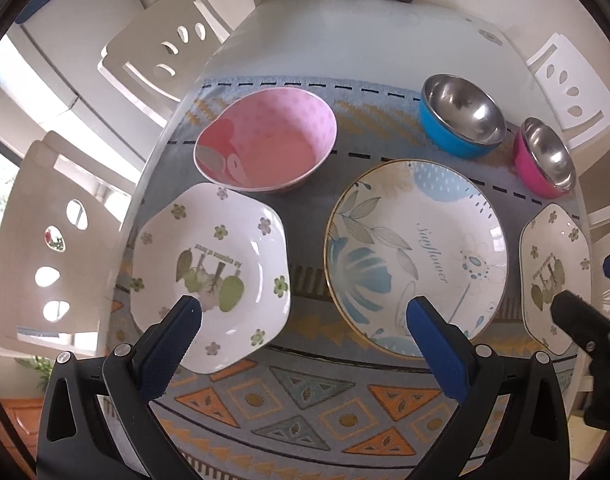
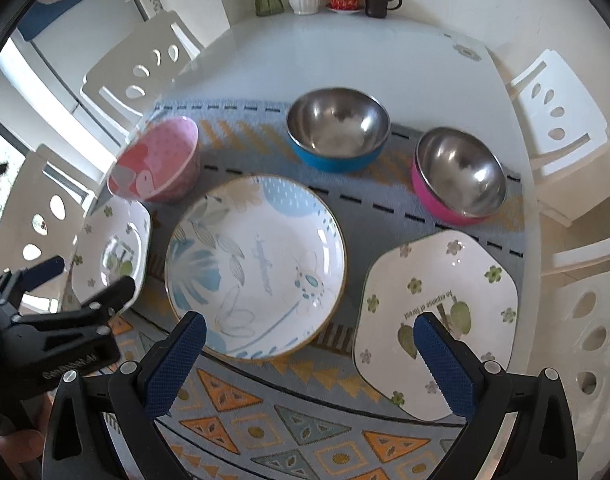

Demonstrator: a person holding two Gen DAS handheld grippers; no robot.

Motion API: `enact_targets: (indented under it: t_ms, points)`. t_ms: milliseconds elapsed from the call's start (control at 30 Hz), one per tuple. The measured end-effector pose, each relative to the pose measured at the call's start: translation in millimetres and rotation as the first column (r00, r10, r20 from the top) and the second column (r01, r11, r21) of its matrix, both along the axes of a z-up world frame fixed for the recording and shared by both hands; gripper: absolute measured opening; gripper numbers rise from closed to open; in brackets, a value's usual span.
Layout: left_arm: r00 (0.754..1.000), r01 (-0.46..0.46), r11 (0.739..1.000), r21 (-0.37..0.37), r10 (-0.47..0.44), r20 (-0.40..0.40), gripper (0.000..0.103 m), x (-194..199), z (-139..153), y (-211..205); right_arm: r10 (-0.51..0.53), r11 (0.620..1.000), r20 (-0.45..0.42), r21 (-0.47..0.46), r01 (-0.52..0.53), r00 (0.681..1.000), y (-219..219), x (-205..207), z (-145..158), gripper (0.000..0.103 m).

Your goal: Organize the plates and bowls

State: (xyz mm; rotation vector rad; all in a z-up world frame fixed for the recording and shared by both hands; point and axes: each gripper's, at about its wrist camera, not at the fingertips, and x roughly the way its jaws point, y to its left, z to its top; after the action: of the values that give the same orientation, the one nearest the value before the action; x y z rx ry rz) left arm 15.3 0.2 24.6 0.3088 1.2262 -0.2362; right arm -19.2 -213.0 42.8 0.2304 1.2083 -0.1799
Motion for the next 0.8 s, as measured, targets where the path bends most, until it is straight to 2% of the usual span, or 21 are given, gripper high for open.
enact_targets:
  t_ms: [133,267,400,800]
  points:
    - [1.000,0.001,0.999,-0.034,-0.002,-0.011,0.102,0.4,1.0,2.7,-0.014,1.000,0.007,0.007,0.013,1.000,2.6,0.7,0.7,0.103]
    - [1.000,0.007,1.000,-0.029,-0.007,-0.005,0.102,-0.4,1.0,3.6,-0.021,1.000,0.002,0.020,0.021,1.000,6.0,-1.0,-3.1,0.103]
    - [0.999,-0.010,0.998,-0.057,0.008,-0.032,0.102,-1.7,-1.2,5.9,-0.034,0.999,-0.002,0.029,0.034,0.999,8.6,-3.0,-6.9,0.103]
    - [0.999,-0.010,0.998,-0.054,0.008,-0.035,0.102,-4.0,0.9,1.8,-0.052,0.998,0.003,0.044,0.052,0.999,6.9,-4.4,-6.8,0.103]
